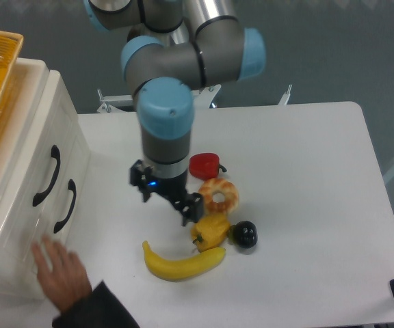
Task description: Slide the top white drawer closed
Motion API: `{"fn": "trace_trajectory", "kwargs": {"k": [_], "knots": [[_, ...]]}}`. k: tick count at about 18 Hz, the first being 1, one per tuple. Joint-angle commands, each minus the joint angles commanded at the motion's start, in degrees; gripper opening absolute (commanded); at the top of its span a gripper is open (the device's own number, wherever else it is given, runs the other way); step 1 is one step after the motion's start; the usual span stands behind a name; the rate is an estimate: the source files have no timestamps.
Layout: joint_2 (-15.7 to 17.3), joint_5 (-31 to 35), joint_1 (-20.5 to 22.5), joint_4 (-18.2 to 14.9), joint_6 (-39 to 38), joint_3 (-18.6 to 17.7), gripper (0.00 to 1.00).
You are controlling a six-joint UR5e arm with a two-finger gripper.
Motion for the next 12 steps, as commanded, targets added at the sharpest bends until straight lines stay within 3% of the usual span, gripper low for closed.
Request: {"fn": "trace_trajectory", "kwargs": {"k": [2,12], "knots": [[0.8,0.1,1.7,0.0,5.8,0.0,1.00],[4.6,-0.2,11.6,0.0,18.1,-1.8,1.00]]}}
